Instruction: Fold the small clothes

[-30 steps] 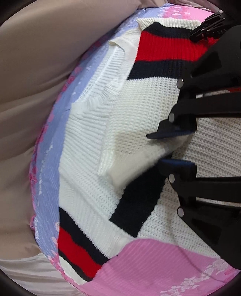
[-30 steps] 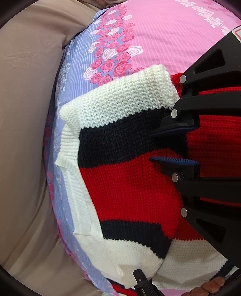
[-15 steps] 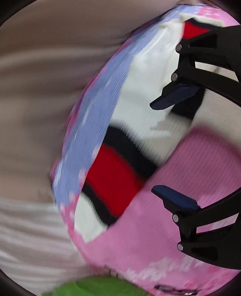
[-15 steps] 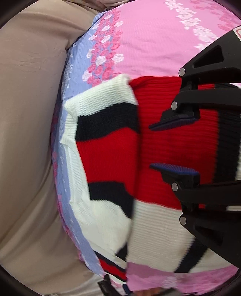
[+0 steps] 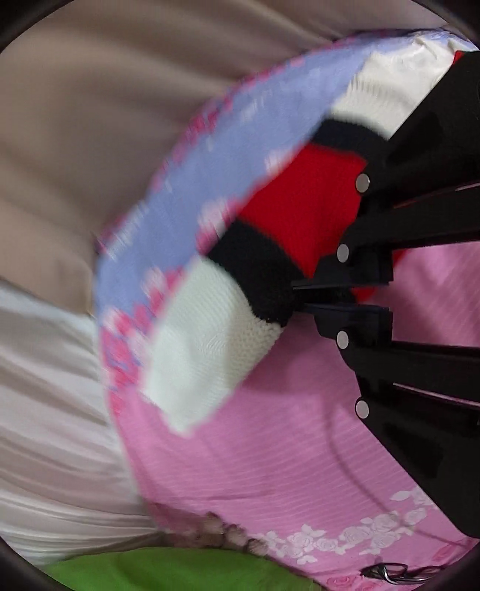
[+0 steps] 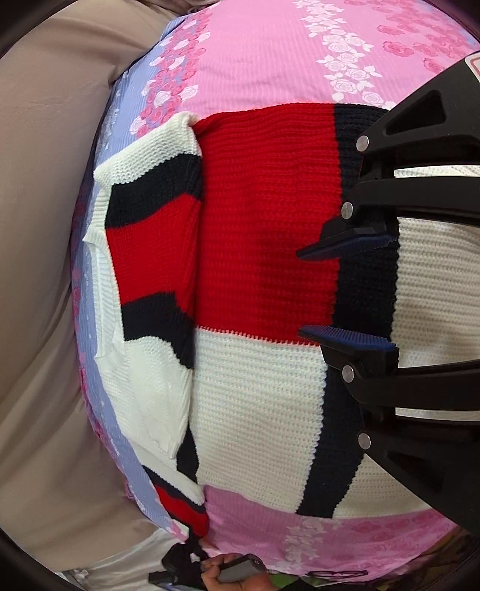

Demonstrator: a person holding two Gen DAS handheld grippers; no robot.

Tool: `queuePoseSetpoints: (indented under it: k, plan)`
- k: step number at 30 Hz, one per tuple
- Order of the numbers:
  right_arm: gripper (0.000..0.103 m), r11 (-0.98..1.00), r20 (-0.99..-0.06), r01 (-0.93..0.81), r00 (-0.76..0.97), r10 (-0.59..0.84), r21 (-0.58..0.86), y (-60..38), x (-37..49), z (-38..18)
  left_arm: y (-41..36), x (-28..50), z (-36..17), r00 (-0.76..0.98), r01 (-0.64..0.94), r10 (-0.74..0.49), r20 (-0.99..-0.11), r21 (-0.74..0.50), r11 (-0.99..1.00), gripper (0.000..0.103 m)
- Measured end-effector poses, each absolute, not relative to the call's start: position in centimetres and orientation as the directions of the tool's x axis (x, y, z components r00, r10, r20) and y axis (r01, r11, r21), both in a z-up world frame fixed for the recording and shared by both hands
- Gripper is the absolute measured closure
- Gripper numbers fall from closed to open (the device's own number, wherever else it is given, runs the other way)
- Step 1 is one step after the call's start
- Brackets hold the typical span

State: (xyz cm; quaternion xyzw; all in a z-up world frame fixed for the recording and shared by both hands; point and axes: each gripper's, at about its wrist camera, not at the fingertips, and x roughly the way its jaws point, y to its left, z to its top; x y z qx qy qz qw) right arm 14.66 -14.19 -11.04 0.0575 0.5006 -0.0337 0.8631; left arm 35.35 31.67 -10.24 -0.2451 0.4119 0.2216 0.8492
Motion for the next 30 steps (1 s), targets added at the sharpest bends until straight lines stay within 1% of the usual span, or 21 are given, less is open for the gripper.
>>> queuePoseSetpoints:
  k: [2, 4, 7, 9, 10, 11, 12, 13, 14, 16, 18, 19, 20, 21, 23, 25, 26, 28, 30]
  plan:
    - [0.067, 0.99, -0.864, 0.121, 0.504, 0.007, 0.079, -14.7, 14.7, -10.7, 28.0, 34.8, -6.6, 0.642, -0.492, 0.148, -0.753, -0.255, 0.832, 0.099]
    - [0.067, 0.988, -0.862, 0.131, 0.507, 0.009, 0.087, -15.4, 14.7, -10.6, 23.5, 34.1, -3.2, 0.708, -0.385, 0.084, -0.701, -0.283, 0.878, 0.099]
    - [0.067, 0.983, -0.859, 0.158, 0.512, 0.0, 0.093, -17.0, 14.2, -10.4, 14.4, 32.6, 0.4, 0.763, -0.171, -0.066, -0.642, -0.3, 0.938, 0.098]
    - [0.066, 0.979, -0.863, 0.182, 0.505, -0.015, 0.089, -18.3, 13.8, -10.6, 7.9, 31.7, 0.7, 0.744, -0.039, -0.17, -0.646, -0.297, 0.954, 0.096]
    - [0.066, 0.976, -0.866, 0.198, 0.499, -0.024, 0.087, -19.2, 13.5, -10.8, 5.0, 31.2, 0.0, 0.722, 0.01, -0.214, -0.658, -0.3, 0.954, 0.093]
    - [0.065, 0.974, -0.869, 0.209, 0.493, -0.031, 0.084, -20.0, 13.3, -10.9, 2.3, 30.7, -1.0, 0.693, 0.049, -0.249, -0.677, -0.3, 0.953, 0.082]
    - [0.065, 0.973, -0.871, 0.218, 0.489, -0.042, 0.076, -20.7, 13.2, -10.9, -0.3, 30.0, -2.7, 0.653, 0.069, -0.258, -0.712, -0.283, 0.957, 0.074]
    - [0.065, 0.973, -0.87, 0.223, 0.489, -0.06, 0.059, -21.3, 13.1, -10.8, -1.9, 29.5, -4.2, 0.624, 0.07, -0.254, -0.739, -0.27, 0.96, 0.061]
    - [0.065, 0.975, -0.864, 0.218, 0.498, -0.08, 0.035, -21.9, 13.1, -10.5, -3.1, 28.6, -5.8, 0.599, 0.06, -0.237, -0.765, -0.253, 0.966, 0.06]
    - [0.061, 0.979, -0.85, 0.202, 0.52, -0.09, 0.02, -22.3, 13.6, -9.8, -3.4, 27.2, -7.6, 0.576, 0.029, -0.195, -0.794, -0.219, 0.975, 0.058]
    - [0.055, 0.987, -0.831, 0.157, 0.554, -0.048, 0.047, -22.2, 15.1, -9.0, -2.3, 25.9, -8.7, 0.569, -0.018, -0.141, -0.81, -0.183, 0.983, 0.052]
    - [0.054, 0.989, -0.822, 0.133, 0.568, -0.029, 0.057, -21.8, 16.0, -8.7, -1.3, 25.2, -9.0, 0.572, -0.05, -0.103, -0.814, -0.159, 0.986, 0.047]
    - [0.05, 0.994, -0.814, 0.096, 0.581, -0.015, 0.05, -21.0, 17.2, -8.5, -0.2, 24.6, -9.1, 0.575, -0.077, -0.071, -0.815, -0.14, 0.987, 0.043]
    - [0.049, 0.998, -0.808, 0.049, 0.59, -0.003, 0.032, -19.8, 18.5, -8.3, 1.1, 24.2, -9.4, 0.571, -0.115, -0.024, -0.821, -0.11, 0.987, 0.041]
    - [0.049, 0.998, -0.789, -0.057, 0.614, 0.03, -0.007, -16.8, 20.5, -8.1, 3.2, 23.6, -9.9, 0.551, -0.161, 0.036, -0.833, -0.064, 0.985, 0.04]
    - [0.047, 0.979, -0.768, -0.19, 0.637, 0.069, -0.069, -13.3, 21.9, -8.2, 5.3, 23.3, -10.8, 0.527, -0.192, 0.112, -0.842, 0.011, 0.981, 0.04]
    - [0.044, 0.957, -0.757, -0.267, 0.646, 0.094, -0.109, -11.2, 22.6, -8.5, 6.2, 23.0, -11.1, 0.516, -0.201, 0.138, -0.845, 0.037, 0.979, 0.04]
    - [0.043, 0.913, -0.756, -0.374, 0.642, 0.127, -0.164, -7.8, 23.8, -9.4, 8.0, 22.6, -12.0, 0.49, -0.217, 0.162, -0.857, 0.06, 0.974, 0.04]
    - [0.043, 0.876, -0.769, -0.437, 0.625, 0.132, -0.206, -4.9, 25.2, -10.8, 9.8, 22.4, -12.9, 0.466, -0.231, 0.173, -0.868, 0.069, 0.97, 0.04]
